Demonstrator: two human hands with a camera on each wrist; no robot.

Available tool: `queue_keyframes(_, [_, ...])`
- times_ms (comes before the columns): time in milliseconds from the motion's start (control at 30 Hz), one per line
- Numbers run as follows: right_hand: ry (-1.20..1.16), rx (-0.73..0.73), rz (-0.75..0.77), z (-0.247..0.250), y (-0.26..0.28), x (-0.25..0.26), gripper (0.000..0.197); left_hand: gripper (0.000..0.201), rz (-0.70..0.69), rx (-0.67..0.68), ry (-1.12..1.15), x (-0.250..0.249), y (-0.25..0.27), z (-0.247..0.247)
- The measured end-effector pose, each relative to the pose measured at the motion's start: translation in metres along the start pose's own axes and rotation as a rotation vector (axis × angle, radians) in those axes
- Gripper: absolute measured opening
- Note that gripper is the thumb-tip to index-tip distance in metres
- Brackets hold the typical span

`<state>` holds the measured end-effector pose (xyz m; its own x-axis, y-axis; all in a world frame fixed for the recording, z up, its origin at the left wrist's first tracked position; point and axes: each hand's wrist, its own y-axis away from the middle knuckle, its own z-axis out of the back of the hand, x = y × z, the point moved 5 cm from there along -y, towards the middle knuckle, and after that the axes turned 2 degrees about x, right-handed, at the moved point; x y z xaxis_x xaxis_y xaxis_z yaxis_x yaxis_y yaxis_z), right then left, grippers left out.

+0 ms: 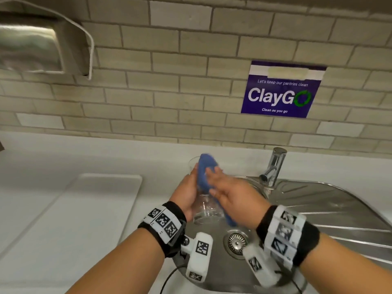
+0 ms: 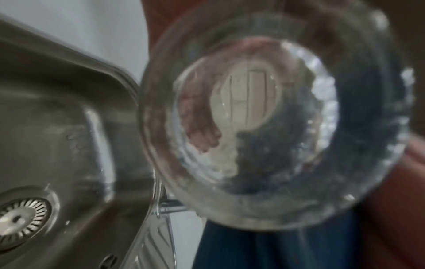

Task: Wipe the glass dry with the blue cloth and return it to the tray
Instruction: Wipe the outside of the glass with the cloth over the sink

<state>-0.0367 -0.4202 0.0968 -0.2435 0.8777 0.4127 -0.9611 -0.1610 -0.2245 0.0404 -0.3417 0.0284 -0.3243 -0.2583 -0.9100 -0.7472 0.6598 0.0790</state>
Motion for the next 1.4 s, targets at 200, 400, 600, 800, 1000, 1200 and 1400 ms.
queue_keyframes(200, [-0.256, -0.175, -0.127, 0.016, -0.009, -0.023, 0.043, 0.057, 0.058, -0.055, -0.025, 0.012, -0.003, 0.002])
queue_keyframes(400, [-0.208, -0.006, 0.034, -0.006, 0.002, -0.014, 0.044, 0.051, 0.001, -0.081, -0.059, 0.008, -0.011, 0.010])
queue_keyframes(600, [-0.074, -0.026, 0.082, -0.001, 0.003, -0.007, 0.045, 0.054, 0.025, -0.064, -0.016, 0.002, -0.008, 0.007])
queue_keyframes(800, [-0.265, -0.180, -0.101, 0.015, -0.005, -0.032, 0.041, 0.059, 0.032, -0.086, -0.086, 0.009, -0.005, 0.000])
queue_keyframes(1000, [-0.192, 0.097, 0.094, -0.020, 0.024, -0.005, 0.044, 0.083, -0.044, -0.204, -0.003, 0.008, -0.014, 0.021])
queue_keyframes(1200, [-0.258, -0.060, -0.075, -0.013, 0.010, -0.039, 0.030, 0.078, -0.123, -0.324, 0.084, 0.007, -0.015, 0.025])
queue_keyframes(1400, [-0.182, -0.044, -0.085, -0.031, 0.023, -0.036, 0.031, 0.097, -0.250, -0.425, 0.047, -0.002, -0.011, 0.032])
